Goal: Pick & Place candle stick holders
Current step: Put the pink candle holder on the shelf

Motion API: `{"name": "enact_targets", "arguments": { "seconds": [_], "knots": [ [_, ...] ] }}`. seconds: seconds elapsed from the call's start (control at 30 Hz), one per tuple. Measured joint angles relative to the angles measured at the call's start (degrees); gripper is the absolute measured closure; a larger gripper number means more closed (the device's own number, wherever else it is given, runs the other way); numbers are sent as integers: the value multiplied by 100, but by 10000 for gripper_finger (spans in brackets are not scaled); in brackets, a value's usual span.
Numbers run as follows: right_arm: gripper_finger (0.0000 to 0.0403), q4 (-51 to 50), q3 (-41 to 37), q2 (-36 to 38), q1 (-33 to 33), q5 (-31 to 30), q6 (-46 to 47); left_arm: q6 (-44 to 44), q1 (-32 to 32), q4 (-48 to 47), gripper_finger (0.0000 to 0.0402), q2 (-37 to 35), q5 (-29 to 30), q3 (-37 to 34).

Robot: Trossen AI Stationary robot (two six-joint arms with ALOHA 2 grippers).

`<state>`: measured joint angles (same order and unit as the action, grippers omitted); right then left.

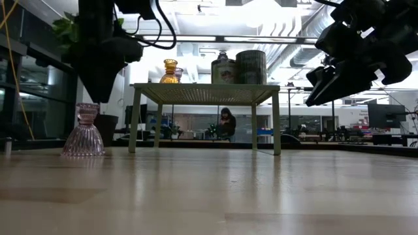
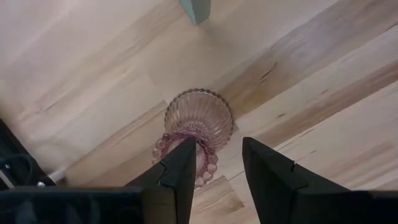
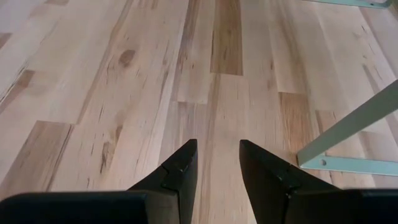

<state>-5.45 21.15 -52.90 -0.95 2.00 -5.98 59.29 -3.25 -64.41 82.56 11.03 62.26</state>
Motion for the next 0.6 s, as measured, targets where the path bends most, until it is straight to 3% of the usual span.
{"name": "enact_targets", "arguments": {
  "seconds": [0.6],
  "knots": [
    [289,-2,0,0,0,4,20,412,-13,-192,275,284,5,-7]
  ]
}}
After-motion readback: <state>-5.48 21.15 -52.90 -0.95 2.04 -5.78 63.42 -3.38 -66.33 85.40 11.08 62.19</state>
